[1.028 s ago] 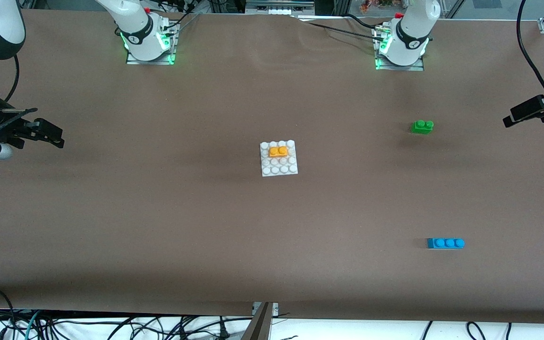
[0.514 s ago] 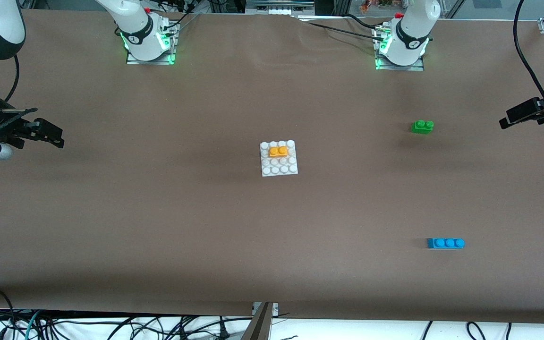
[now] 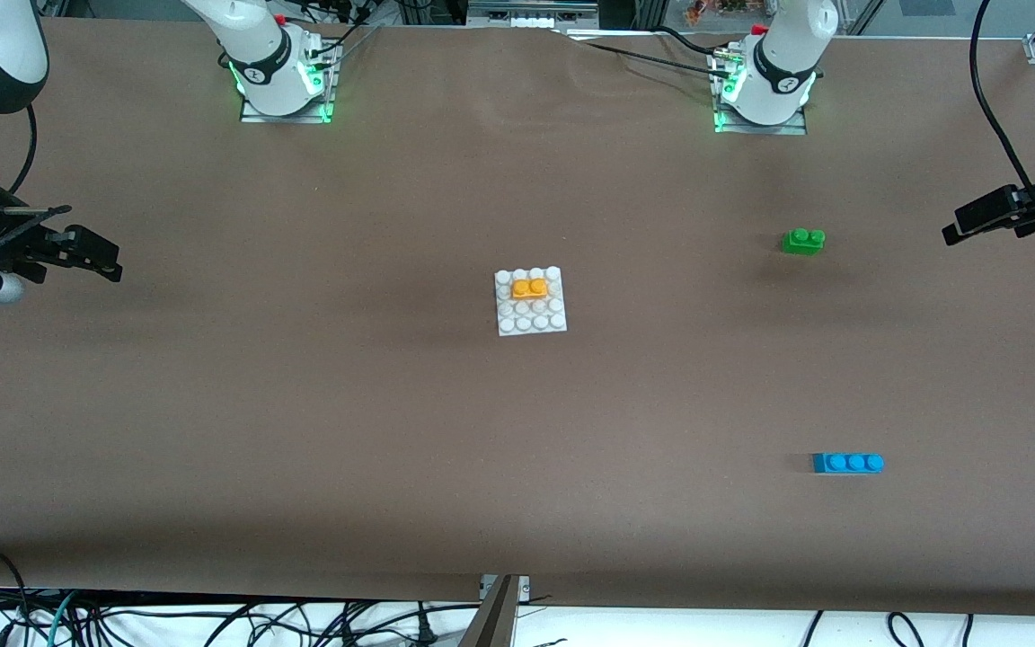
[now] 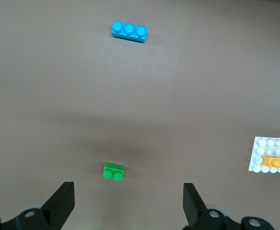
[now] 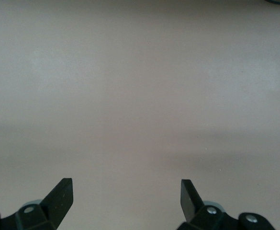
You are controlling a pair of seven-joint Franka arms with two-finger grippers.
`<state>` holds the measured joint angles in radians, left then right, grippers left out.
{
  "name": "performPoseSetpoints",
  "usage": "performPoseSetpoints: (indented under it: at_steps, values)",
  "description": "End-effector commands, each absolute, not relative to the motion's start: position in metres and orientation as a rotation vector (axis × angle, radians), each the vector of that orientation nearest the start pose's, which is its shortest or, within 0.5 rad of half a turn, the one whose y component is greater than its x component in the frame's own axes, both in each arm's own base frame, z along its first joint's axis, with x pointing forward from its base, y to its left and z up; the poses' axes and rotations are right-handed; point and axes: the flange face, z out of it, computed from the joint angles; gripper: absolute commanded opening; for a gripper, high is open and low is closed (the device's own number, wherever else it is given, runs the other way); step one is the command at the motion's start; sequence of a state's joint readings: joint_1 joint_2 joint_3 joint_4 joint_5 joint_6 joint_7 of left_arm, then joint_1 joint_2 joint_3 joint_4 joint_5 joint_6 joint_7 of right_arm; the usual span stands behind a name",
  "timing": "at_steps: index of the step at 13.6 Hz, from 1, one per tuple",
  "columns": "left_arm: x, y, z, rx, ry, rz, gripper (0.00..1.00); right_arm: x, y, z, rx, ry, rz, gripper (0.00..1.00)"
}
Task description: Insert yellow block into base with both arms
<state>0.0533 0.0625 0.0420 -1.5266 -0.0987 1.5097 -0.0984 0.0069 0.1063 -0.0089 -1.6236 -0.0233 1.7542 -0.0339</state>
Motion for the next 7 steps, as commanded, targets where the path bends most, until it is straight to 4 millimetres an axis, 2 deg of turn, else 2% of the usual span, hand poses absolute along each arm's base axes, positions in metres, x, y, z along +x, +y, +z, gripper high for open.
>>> performPoseSetpoints:
  at_steps: [1,7]
  values:
    - [0.5638,0.0461,0.6059,-3.197,-0.303,0.125,1.0,0.5976,-0.0024,0.5593,-3.178,-0.048,-0.033,1.0]
    - [0.5619,0.0403,0.604,-3.099,-0.244,0.152,1.0,0.5976,-0.0023,0.5593,-3.176,-0.048,-0.034,1.0]
